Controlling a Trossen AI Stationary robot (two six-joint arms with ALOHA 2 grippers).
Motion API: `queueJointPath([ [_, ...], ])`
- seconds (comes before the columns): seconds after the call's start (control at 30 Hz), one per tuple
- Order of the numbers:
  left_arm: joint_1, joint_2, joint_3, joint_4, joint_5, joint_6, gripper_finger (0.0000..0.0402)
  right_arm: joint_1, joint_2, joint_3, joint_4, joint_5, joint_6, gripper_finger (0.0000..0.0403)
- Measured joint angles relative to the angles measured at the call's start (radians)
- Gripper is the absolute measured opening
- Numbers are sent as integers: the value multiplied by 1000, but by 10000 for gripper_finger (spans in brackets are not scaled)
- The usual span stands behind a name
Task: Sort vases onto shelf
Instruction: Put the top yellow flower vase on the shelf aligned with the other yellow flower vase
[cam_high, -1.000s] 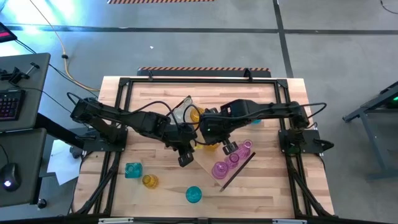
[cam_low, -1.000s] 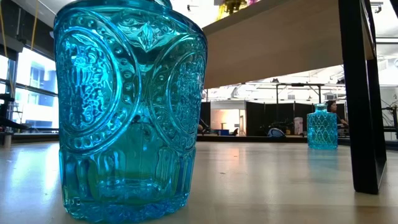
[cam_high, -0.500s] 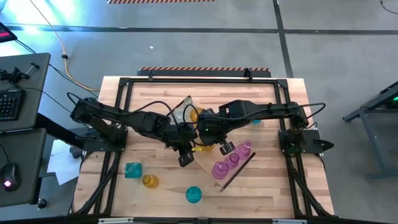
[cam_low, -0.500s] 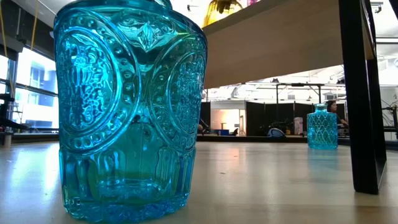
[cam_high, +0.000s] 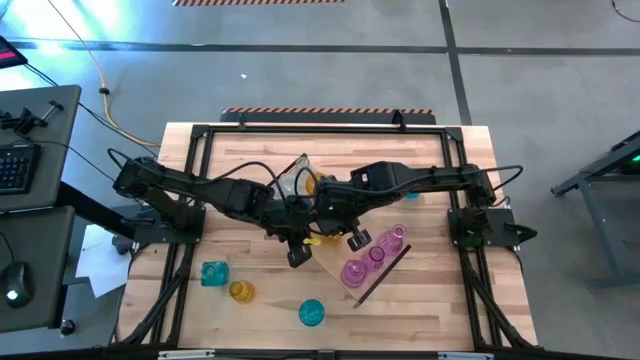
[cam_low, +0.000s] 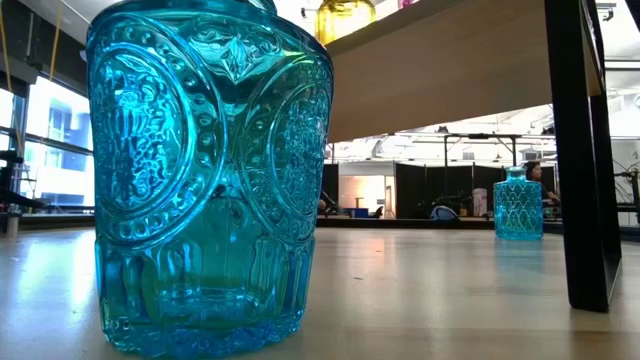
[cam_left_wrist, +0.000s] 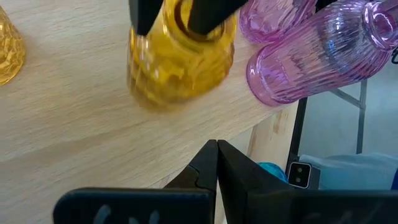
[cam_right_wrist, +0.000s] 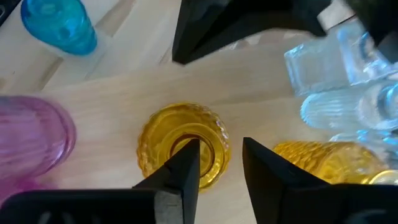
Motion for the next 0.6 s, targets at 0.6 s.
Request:
queueJointPath([
  [0.6,0,-1,1,2,2,1,0,-19,0,0,126,87,-7,103],
])
